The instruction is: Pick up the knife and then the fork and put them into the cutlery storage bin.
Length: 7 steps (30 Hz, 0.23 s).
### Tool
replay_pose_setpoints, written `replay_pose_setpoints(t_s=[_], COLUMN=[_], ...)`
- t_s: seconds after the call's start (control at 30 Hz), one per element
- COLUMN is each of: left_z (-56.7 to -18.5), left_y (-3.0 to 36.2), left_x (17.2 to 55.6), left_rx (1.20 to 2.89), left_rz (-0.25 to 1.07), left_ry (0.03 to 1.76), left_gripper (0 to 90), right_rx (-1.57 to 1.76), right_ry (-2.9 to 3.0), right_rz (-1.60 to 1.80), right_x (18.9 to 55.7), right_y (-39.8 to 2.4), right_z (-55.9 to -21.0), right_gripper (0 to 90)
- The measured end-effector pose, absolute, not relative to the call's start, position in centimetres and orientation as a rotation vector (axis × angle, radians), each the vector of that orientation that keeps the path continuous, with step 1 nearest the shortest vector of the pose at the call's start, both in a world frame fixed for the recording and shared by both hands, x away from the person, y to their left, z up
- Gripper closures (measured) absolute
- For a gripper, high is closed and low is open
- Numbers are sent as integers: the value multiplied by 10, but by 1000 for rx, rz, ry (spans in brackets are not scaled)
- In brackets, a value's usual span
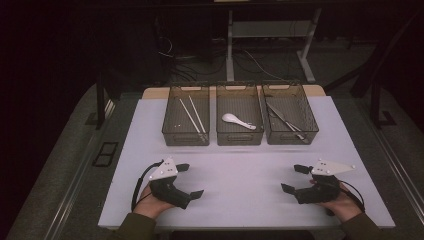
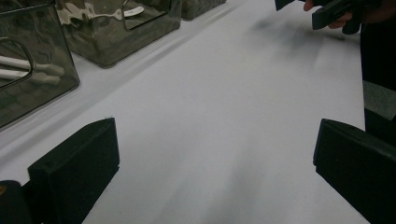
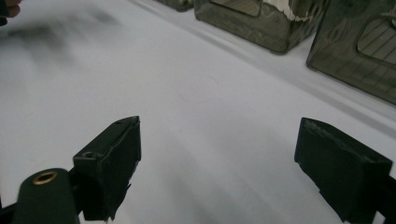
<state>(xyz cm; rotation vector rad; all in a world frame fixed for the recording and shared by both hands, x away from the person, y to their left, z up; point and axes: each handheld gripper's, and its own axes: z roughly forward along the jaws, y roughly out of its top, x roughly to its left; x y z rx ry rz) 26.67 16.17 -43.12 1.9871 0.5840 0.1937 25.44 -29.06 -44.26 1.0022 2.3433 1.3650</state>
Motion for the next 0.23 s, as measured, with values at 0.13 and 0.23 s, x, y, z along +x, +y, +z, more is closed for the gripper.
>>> replay_pose_setpoints(t_s=[0.13, 0.23], left_z=[-432, -432], left_y=[162, 162], left_x=[267, 267], left_rx=[1988, 1990], left_rz=[191, 193], left_ry=[587, 585], left_gripper=[0, 0], right_rx=[1000, 993], right_ry=[2346, 2343], right_rz=[1347, 1350], right_x=[252, 251], right_y=[-292, -293], right_z=[-443, -443], right_gripper=[147, 147])
